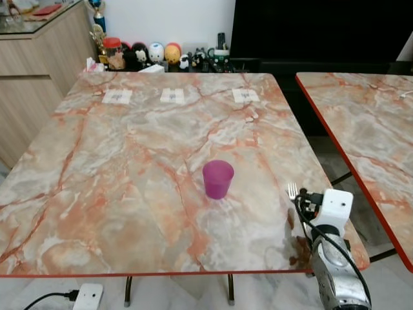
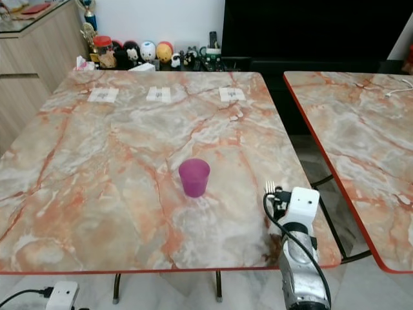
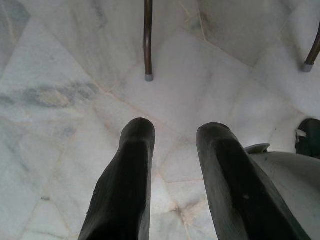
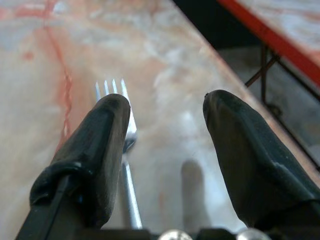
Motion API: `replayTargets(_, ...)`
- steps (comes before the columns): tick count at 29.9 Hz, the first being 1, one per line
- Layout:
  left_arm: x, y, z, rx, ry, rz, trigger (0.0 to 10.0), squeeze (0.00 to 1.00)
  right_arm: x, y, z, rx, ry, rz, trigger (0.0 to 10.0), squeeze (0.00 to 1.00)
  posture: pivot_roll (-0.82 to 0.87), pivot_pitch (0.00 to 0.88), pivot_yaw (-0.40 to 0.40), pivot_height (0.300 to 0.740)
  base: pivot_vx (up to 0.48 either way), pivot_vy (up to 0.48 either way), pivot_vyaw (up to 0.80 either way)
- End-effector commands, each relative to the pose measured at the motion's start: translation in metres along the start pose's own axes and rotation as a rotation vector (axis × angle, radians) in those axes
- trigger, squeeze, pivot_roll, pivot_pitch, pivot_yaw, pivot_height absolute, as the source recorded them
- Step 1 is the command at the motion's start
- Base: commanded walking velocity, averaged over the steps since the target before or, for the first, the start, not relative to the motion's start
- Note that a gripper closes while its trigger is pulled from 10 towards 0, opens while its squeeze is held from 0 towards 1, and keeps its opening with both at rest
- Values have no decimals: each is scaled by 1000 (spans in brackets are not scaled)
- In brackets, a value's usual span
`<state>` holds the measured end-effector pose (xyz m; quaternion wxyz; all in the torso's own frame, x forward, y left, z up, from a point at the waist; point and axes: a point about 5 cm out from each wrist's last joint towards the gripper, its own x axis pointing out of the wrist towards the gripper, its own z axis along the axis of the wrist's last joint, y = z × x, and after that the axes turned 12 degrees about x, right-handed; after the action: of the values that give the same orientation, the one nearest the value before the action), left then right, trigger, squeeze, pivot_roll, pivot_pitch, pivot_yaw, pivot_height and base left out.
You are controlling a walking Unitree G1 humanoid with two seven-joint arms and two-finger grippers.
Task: Setting the table
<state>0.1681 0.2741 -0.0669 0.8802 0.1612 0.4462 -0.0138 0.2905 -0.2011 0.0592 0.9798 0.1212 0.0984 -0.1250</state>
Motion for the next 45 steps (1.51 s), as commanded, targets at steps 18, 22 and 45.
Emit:
replayTargets(18, 1, -13, -4, 0, 20, -24, 10000, 0, -13, -2, 10, 40, 113, -9, 10000, 0, 105, 5, -29, 740, 0, 0, 0)
replayTargets(22, -2, 0, -9, 3, 28, -13, 10000, 0, -12, -3, 9, 19, 148, 21, 10000, 0, 101, 0, -26, 740, 0, 0, 0)
replayTargets(45, 3, -26, -2, 14, 25, -45, 10000, 0, -12, -1, -2, 22, 242, 55, 10000, 0, 102, 4, -23, 740, 0, 0, 0)
